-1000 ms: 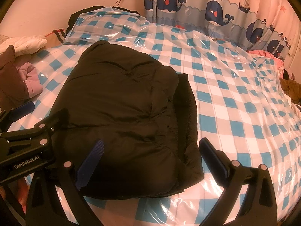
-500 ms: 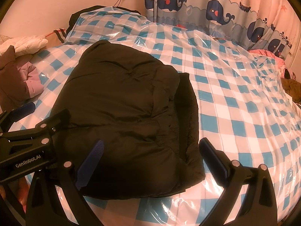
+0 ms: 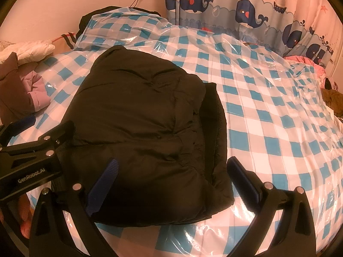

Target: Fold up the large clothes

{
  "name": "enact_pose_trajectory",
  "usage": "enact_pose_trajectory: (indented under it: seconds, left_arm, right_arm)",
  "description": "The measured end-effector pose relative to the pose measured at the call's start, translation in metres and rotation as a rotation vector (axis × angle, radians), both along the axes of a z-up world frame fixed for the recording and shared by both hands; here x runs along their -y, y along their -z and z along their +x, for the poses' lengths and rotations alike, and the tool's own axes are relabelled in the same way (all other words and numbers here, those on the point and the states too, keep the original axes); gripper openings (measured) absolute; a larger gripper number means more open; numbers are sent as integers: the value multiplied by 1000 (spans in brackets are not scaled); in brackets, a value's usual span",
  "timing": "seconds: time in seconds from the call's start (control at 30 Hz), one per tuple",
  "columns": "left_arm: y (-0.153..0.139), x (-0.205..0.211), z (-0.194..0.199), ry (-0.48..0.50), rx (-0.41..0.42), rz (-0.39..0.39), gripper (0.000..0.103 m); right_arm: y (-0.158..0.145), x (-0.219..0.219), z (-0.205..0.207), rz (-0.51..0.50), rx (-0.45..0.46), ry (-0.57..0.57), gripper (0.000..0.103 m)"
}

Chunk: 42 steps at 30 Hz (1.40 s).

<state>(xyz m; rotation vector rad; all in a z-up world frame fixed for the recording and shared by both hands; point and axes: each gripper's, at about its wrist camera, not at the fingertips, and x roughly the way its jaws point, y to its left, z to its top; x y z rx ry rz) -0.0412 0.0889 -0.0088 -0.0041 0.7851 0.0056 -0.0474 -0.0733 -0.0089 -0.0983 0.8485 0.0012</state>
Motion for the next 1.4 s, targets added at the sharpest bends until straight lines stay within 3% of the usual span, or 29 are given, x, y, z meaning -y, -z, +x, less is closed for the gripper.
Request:
enact_pose_trajectory:
  seconds: [0.07, 0.27, 0.4, 1.07, 1.4]
  left_arm:
    - [-1, 3, 2, 8, -6, 2, 96]
    - [2, -2, 6, 48, -56, -110, 96]
    - [2, -4, 7, 48, -58, -130, 96]
    - [1, 15, 13, 56, -60, -45, 96]
    - [-2, 33, 16, 68, -55, -27, 96]
  right_arm:
    - [0, 1, 0, 0, -1, -1, 97]
    - [0, 1, -1, 3, 1, 0, 97]
    - [-1, 3, 0, 4, 1, -1, 97]
    - [-7, 3, -14, 26, 13, 15, 97]
    - [-14, 34, -5, 55, 12, 29, 97]
